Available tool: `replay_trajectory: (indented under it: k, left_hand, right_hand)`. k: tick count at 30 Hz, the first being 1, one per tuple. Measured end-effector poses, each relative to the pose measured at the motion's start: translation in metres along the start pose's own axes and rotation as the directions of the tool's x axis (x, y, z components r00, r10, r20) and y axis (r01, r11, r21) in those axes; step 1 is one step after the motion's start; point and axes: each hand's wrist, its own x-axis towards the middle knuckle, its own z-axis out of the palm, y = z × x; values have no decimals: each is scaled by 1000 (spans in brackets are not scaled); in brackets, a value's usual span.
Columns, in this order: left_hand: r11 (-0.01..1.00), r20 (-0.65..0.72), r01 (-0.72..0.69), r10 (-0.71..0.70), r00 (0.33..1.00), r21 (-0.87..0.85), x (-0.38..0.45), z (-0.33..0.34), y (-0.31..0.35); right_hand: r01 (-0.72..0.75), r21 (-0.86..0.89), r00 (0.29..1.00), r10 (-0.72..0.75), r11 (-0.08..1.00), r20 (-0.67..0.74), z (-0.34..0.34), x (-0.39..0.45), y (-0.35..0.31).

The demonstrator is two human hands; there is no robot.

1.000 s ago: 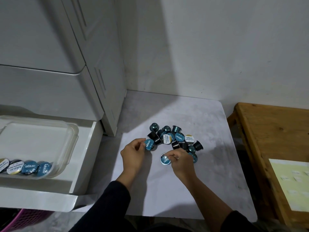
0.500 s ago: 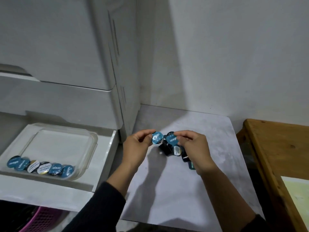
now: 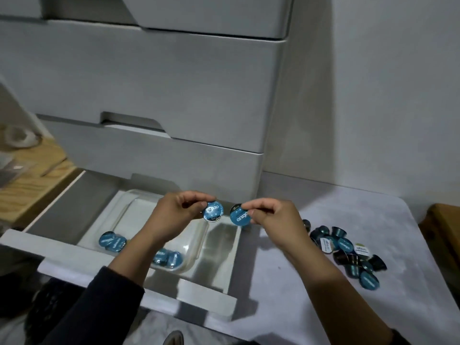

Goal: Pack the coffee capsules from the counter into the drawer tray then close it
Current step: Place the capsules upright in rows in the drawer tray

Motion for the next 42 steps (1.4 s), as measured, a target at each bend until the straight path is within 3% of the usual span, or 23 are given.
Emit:
replay_trajectory:
  k: [7,10,14,20,31,42]
  left_hand:
    - [972,149,-2,-34,988,235,45,-140,-68]
    - [939,272,-46,-51,961,340,68,-181,-94]
    - [819,439,-187,-87,895,543,92,-206,-117]
    - [726,591,-325,-137,795,606,103,-217,-140]
    - [655,698,-459,-147,701,600,117,-224,-148]
    - [607,663,-458,-158,732,650,119,-236,-161]
  right_hand:
    - [-32,-117,995,43,993,92,117,27,-11]
    - [-61,-164,990,81,985,118,165,47,-8]
    - [-141,-327,982,173,934,70,215,75,7]
    - [-333,-214,939,344,918,16,256,88,20]
    - [-479,-180,875,485,859,-13,279,104,38]
    - [-457,-210,866,486,864,119,294,105,38]
